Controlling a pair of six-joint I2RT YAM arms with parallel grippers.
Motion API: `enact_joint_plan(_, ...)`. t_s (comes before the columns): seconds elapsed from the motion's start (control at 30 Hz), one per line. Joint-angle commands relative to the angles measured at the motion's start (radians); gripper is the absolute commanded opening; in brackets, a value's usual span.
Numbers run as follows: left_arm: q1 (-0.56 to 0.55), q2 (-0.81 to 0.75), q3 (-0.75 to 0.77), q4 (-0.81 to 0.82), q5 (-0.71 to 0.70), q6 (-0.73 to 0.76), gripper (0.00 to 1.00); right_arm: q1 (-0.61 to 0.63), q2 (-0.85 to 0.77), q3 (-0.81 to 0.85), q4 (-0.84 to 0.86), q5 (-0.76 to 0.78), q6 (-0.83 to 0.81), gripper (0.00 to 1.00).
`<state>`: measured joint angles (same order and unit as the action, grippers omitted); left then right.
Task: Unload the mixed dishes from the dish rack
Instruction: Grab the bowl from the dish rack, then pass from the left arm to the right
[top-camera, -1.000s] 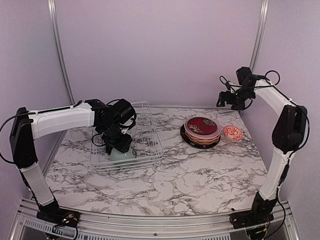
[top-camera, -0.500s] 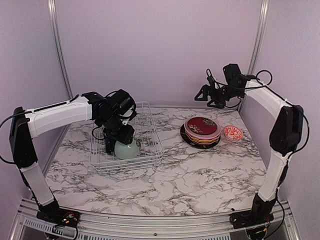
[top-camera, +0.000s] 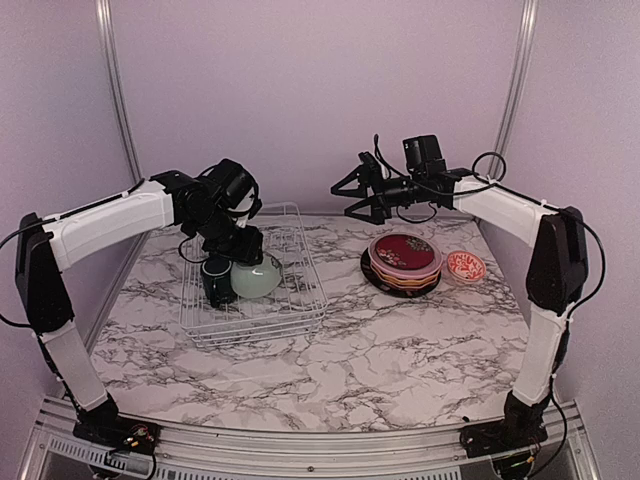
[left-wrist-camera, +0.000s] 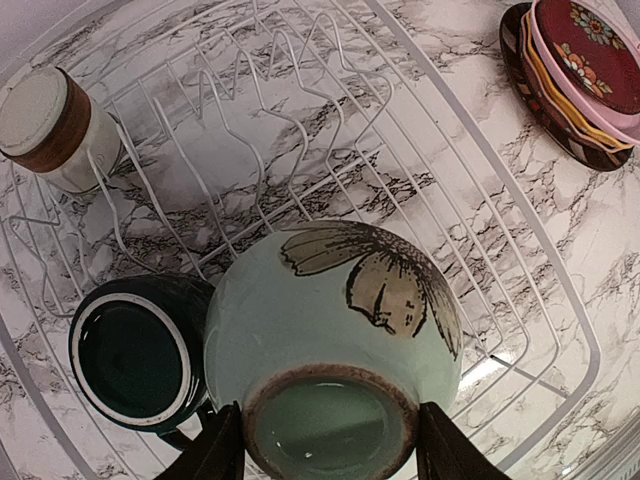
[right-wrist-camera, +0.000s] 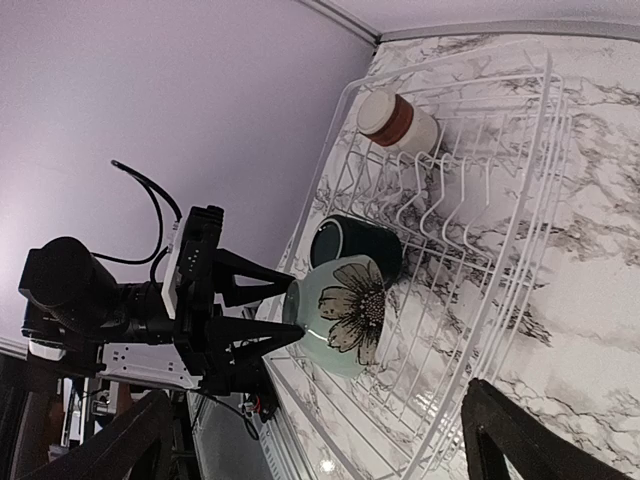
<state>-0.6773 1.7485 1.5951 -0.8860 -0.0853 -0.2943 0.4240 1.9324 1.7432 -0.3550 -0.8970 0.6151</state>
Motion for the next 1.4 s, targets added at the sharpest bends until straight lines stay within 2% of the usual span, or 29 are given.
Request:
enact_joint_plan(0.0,0.015,-0.054,0.069,0.076,0.013,-0.022,0.38,0.03,0.034,-0.033,0.217,-0.086,0.168,0.97)
enact_joint_plan(0.27,0.029,-0.028,0.15,0.082,0.018,-0.027,0.38,0.067,0.067,-0.1,0.342,-0.127,0.252,0.96)
enact_joint_plan(0.47,0.046,-0.003,0.221,0.099,0.039,-0.047,0.38,0.073,0.093,-0.169,0.563,-0.173,0.383,0.96)
enact_joint_plan(0.83,0.056,0.008,0.27,0.13,0.082,-0.084,0.37,0.119,0.212,-0.164,1.06,-0.241,0.779,0.95)
enact_joint_plan(0.93,0.057,0.006,0.267,0.141,0.095,-0.09,0.37,0.131,0.238,-0.14,1.107,-0.235,0.818,0.93)
enact_joint_plan(1.17,0.058,0.003,0.251,0.175,0.139,-0.105,0.36,0.15,0.297,-0.068,1.225,-0.243,0.925,0.82)
enact_joint_plan(1.37,0.059,0.008,0.235,0.21,0.166,-0.121,0.36,0.155,0.323,-0.035,1.395,-0.245,1.062,0.62)
